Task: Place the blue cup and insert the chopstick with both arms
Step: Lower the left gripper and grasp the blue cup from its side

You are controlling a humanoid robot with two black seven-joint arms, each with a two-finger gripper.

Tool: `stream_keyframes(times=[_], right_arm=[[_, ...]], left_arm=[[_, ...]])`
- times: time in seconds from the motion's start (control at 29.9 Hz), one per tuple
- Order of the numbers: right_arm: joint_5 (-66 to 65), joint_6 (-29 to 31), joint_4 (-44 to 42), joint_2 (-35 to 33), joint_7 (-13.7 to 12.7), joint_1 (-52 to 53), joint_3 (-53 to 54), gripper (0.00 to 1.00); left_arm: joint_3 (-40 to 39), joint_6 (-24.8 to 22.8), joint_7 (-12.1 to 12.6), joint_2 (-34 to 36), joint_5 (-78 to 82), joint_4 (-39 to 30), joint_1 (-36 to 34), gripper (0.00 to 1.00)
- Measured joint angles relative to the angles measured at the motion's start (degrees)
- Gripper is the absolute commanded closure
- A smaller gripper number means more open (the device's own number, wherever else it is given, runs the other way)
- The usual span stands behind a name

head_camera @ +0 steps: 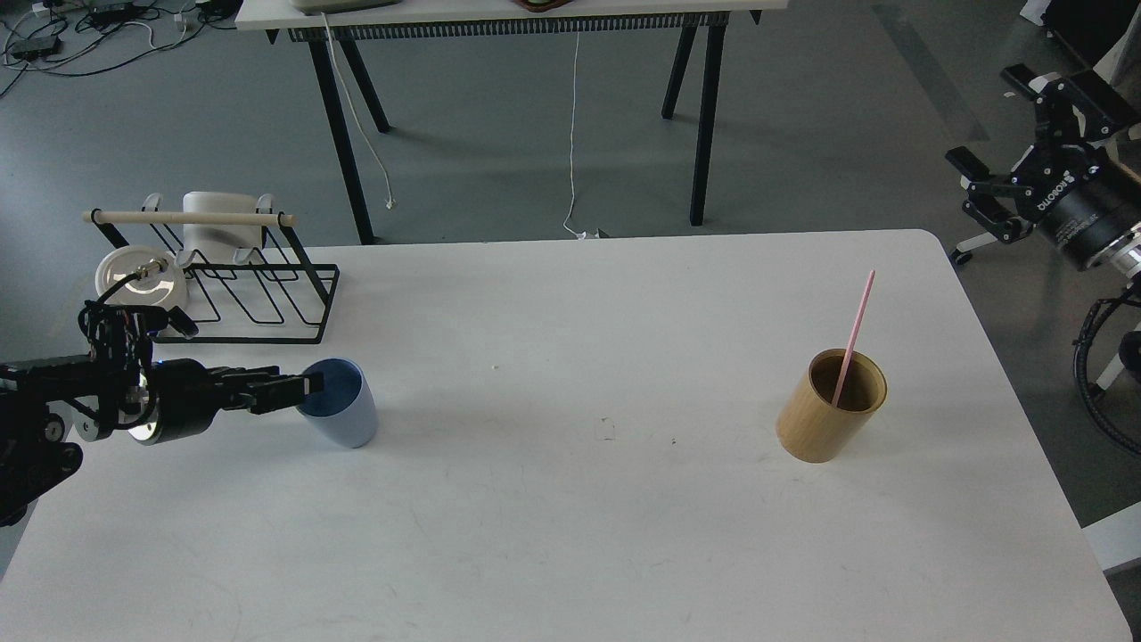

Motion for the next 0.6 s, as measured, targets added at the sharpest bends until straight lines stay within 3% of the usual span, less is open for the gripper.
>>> stream_keyframes(times=[0.07, 0.27, 0.6], right_arm=[[0.00, 0.00, 0.00, -0.02, 0.00, -0.08, 0.00, 0.02], [0.00, 0.00, 0.00, -0.40, 0.00, -0.17, 0.00, 0.02], [0.59, 0.00, -0.01, -0.63, 0.00, -0.84, 0.10, 0.02]], left_arm=[[0.00, 0.30, 0.00, 0.01, 0.03, -0.01, 0.02, 0.89], [-0.07, 1.13, 0.00, 0.30, 0.04, -0.08, 0.02, 0.95], [-0.57, 0.97, 0.00, 2.61, -0.34, -2.12, 0.02, 0.97]])
